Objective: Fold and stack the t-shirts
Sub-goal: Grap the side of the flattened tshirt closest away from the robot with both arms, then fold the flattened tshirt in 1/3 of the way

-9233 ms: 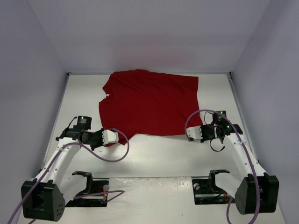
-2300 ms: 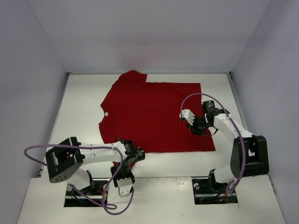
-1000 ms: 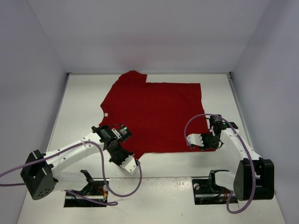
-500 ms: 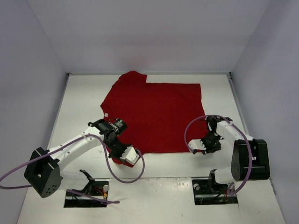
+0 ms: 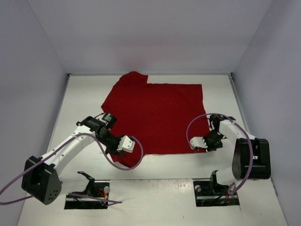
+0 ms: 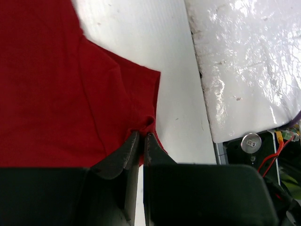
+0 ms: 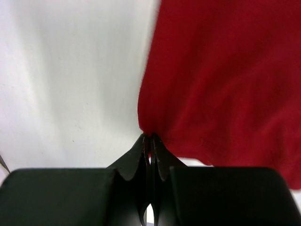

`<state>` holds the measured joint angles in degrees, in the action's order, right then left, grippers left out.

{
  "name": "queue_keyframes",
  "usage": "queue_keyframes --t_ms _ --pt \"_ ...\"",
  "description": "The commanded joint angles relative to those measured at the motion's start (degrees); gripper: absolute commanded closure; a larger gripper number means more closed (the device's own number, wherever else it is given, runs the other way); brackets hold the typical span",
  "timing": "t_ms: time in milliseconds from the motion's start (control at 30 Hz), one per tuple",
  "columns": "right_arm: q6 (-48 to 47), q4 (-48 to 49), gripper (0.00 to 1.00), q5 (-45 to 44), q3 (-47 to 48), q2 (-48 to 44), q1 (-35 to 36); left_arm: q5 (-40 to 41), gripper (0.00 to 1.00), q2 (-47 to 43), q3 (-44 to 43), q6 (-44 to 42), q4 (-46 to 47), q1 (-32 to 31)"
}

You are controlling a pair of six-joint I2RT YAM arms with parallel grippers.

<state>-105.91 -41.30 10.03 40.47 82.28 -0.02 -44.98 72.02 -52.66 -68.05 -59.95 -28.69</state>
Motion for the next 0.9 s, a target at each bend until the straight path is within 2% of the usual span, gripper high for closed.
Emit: queue_keyframes --t_ms 0,167,300,400,533,633,867 --pt "-0.7 -3.9 1.00 4.9 4.2 -4.9 -3.0 -4.1 1.00 -9.1 0.3 5.0 -1.1 1.3" --pt "-2.5 -5.8 1.00 11.6 9.0 -8.0 -6.2 -6.0 1.00 -12.9 -1.8 9.4 -1.1 4.1" --pt "0.6 -6.0 1.00 18.4 16.8 -3.1 -7.2 -8.2 1.00 -9.3 -7.7 9.5 -0.5 7.2" --pt "5.6 -5.6 1.00 21.4 24.2 6.3 -7.7 -12.0 1.00 0.3 -14.7 10.1 0.3 15.8" --pt "13.9 -4.5 1.00 24.7 35.3 19.6 -8.9 -14.9 1.00 17.5 -29.1 11.6 0.1 22.2" --pt "17.8 -3.6 1.00 26.1 41.8 27.5 -8.9 -14.2 1.00 26.9 -39.4 13.1 0.0 23.9" --pt "23.5 -2.1 1.00 25.1 47.7 38.7 -8.7 -9.7 1.00 46.0 -49.6 13.7 0.1 24.6"
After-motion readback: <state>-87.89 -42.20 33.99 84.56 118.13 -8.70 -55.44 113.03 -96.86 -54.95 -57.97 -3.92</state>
